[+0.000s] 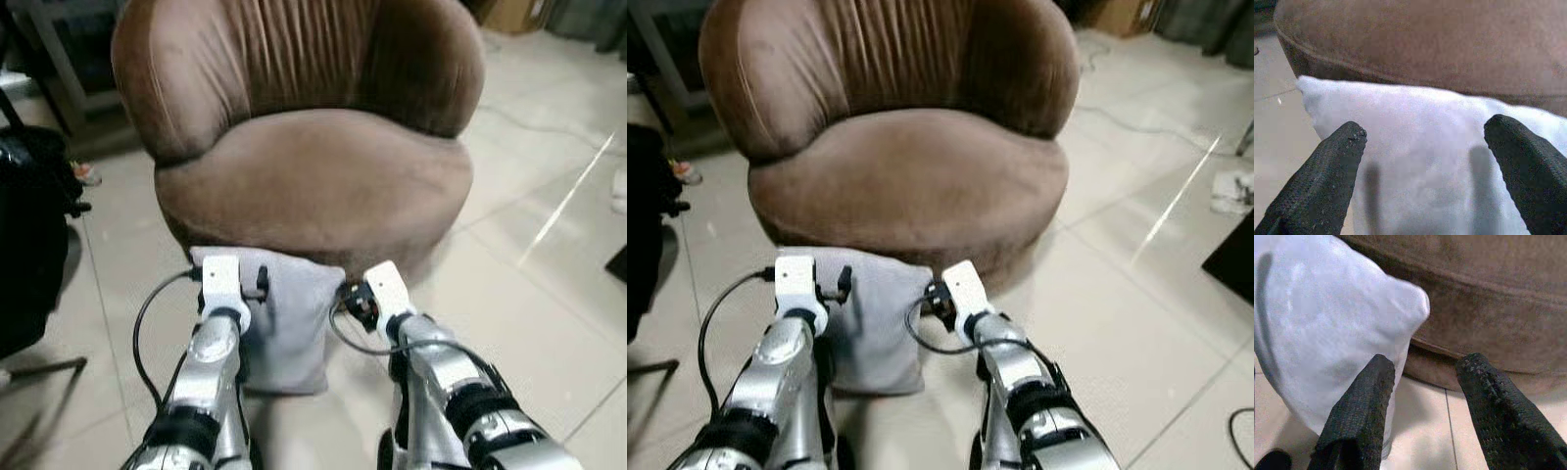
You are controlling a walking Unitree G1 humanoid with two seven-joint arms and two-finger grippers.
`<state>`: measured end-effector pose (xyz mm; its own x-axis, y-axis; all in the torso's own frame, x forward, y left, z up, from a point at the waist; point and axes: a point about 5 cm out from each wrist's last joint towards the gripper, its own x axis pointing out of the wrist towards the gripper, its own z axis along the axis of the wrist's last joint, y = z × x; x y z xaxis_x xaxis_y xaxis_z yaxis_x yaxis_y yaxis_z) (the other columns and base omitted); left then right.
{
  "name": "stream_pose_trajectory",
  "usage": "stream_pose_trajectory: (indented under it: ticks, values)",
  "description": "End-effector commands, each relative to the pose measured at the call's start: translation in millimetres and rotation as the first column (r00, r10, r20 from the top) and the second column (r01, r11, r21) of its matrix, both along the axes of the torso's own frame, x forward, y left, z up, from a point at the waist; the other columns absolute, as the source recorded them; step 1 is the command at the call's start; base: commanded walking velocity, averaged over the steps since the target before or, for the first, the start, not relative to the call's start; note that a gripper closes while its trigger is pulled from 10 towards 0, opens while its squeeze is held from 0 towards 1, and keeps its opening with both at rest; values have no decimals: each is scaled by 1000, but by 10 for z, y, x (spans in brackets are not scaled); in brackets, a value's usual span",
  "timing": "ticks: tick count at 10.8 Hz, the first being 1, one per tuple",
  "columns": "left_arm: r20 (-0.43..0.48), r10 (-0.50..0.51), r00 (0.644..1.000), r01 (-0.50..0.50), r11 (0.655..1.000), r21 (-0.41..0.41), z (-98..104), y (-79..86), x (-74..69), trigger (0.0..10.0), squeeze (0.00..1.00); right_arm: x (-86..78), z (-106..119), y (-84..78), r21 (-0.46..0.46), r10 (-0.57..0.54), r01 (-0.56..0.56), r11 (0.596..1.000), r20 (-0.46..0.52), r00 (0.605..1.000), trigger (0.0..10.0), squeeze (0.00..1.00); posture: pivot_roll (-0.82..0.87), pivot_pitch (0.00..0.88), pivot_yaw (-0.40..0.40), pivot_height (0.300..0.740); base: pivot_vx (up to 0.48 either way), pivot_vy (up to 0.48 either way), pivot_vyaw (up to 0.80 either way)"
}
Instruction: Move the pillow to the sofa from floor
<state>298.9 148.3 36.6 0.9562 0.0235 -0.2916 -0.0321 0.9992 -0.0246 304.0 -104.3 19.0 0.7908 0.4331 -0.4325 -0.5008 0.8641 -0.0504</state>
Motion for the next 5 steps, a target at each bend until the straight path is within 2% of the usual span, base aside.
stream_pose_trajectory:
  ticks: [1,3,4,5]
  values:
    - [3,1,1000,-1,1000,2,14,-2,8,10000,0,36,31,-33,-13,0,0,1000,5,1000,10000,27,-89,0,18,411,0,0,0]
    - [2,2,1000,-2,1000,0,8,-17,-1,10000,0,91,77,-160,-49,1,-1,999,16,1000,10000,0,-88,0,13,411,0,0,0]
    - [3,3,1000,-3,1000,-3,9,-29,1,10000,0,228,236,-305,-122,43,-35,992,63,997,10000,0,-86,0,-4,411,0,0,0]
    - [6,12,1000,-12,1000,-13,10,-49,10,10000,0,449,522,-474,-194,70,-45,980,121,990,10000,0,-91,0,-21,411,0,0,0]
